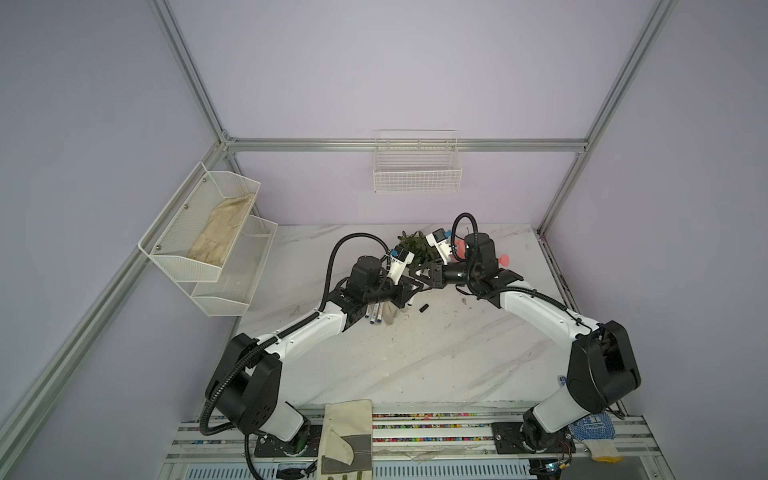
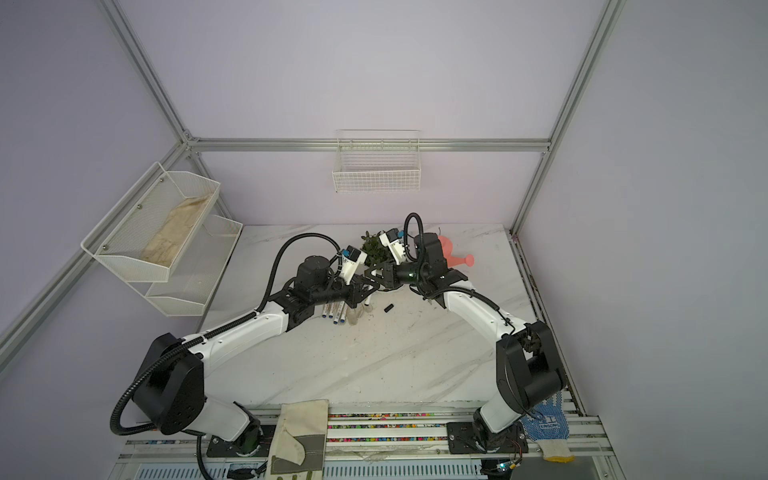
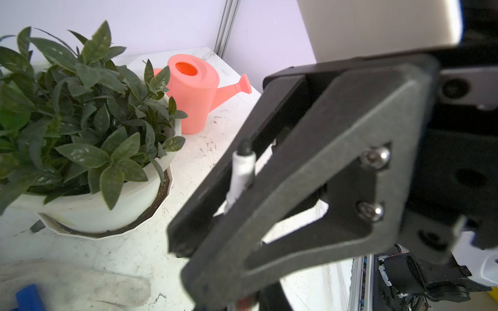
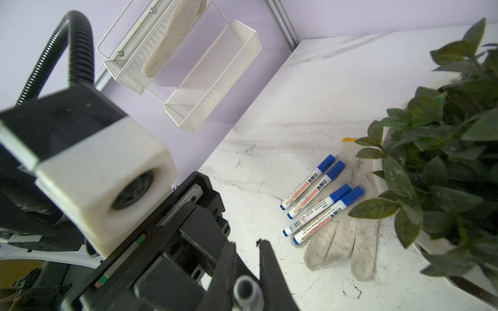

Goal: Insert the pens into the pen caps
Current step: 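Open the right gripper and lower it to the small black cap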

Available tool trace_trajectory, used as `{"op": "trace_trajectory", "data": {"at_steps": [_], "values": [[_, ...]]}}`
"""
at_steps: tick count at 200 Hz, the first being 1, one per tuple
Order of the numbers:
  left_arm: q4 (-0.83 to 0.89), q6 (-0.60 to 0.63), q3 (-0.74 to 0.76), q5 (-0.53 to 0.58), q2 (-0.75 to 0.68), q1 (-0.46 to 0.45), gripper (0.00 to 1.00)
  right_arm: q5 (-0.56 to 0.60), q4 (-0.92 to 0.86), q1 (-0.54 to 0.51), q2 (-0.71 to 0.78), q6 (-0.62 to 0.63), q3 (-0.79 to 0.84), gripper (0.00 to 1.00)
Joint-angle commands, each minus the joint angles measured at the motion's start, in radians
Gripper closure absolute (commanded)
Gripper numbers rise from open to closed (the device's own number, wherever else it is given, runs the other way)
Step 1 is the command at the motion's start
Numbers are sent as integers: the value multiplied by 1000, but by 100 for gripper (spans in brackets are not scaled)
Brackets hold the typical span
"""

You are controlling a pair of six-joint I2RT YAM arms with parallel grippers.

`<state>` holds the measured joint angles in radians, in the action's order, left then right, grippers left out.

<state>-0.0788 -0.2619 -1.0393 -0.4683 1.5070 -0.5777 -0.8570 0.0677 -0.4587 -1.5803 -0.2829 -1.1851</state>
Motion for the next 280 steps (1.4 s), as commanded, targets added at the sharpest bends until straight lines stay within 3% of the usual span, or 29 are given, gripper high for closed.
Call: {"op": "trace_trajectory", "data": {"at_steps": [1, 11, 24, 55, 82, 122, 157, 280], "values": [[-9, 6, -68, -4, -28, 0, 100, 31, -33, 2, 28, -6, 1, 84], [0, 1, -57, 31, -31, 1, 100, 75, -89, 2, 30, 25, -5, 69], [2, -20, -28, 132, -41, 2, 100, 130, -184, 3, 36, 97, -10, 59], [-11, -109, 66, 475, -85, 20, 100, 237, -328, 1, 65, 156, 40, 55], [-58, -143, 143, 619, -170, 30, 100, 336, -444, -16, 50, 196, 71, 55], [-58, -149, 165, 652, -189, 41, 100, 511, -513, -68, -99, 197, 32, 52], [-61, -149, 181, 651, -200, 44, 100, 587, -467, -96, -213, 138, -23, 46], [-7, -109, 179, 654, -228, 52, 100, 875, -499, -170, -419, 105, -177, 41]]}}
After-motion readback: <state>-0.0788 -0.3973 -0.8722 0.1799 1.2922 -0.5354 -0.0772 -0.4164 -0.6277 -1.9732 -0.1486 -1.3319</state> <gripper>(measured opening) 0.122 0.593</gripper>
